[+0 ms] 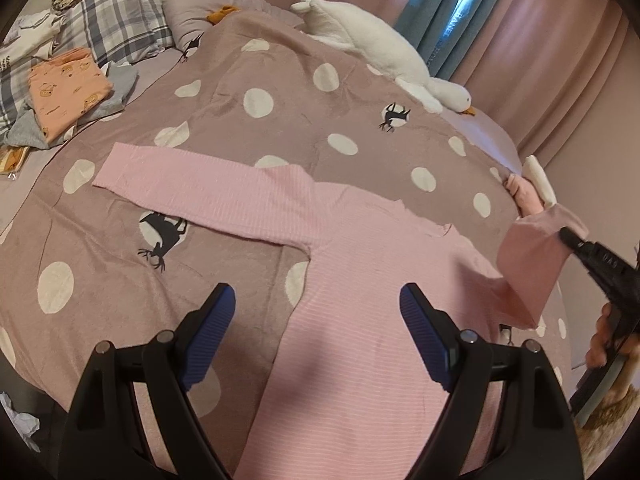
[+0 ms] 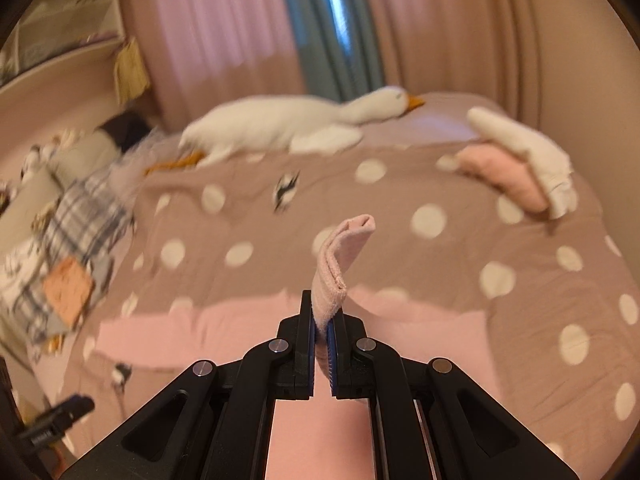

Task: Fold small clothes
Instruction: 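Lift the sleeve with the right gripper, lay it across the shirt body, release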

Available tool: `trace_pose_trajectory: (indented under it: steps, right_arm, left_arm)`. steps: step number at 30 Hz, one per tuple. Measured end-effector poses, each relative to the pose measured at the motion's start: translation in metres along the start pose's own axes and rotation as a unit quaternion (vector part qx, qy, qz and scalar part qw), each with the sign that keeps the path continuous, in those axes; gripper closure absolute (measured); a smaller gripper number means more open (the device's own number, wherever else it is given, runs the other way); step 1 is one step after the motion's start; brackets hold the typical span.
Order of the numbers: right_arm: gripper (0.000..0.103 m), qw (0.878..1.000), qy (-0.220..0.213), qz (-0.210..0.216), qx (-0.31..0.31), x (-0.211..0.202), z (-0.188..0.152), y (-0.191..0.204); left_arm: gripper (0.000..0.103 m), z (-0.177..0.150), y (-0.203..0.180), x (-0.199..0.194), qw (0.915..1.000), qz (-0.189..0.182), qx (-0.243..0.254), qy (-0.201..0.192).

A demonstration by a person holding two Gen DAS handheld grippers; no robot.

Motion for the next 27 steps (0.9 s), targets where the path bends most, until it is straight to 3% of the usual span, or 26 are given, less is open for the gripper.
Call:
trace_pose_trajectory:
  steps: [7, 16, 23, 27]
  right_arm:
    - [0.097, 0.996, 0.07, 0.035, -0.042, 0.037, -0.058, 0.051]
    - [0.097, 0.981, 0.163, 0.067, -0.079, 0.077, -0.126, 0.087]
    - [0.097, 0.975, 0.19, 0.054, -0.101, 0.087, -0.154, 0.098]
    - [0.089, 0.974, 0.195, 0.07, -0.086, 0.079, -0.15, 0.096]
  left_arm:
    - [0.019, -0.006, 0.007, 0.007, 0.9999, 0.001, -0.011, 0.006]
    - [0.019, -0.012, 0.02, 0.013, 0.9997, 0.008, -0.021, 0.01]
    - [0.019, -0.019, 0.026, 0.018, 0.9995, 0.012, -0.023, 0.02]
    - [0.019, -0.019, 0.027, 0.018, 0.9995, 0.011, -0.023, 0.02]
Point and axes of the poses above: each gripper's, at about its wrist camera, not at the fingertips, and x roughly the way its jaws point, y to its left, z to its top, the point moved 10 cm from there along x, roughly the way its jaws point, and after that the axes turned 2 degrees about -x, right-handed, at the moved point
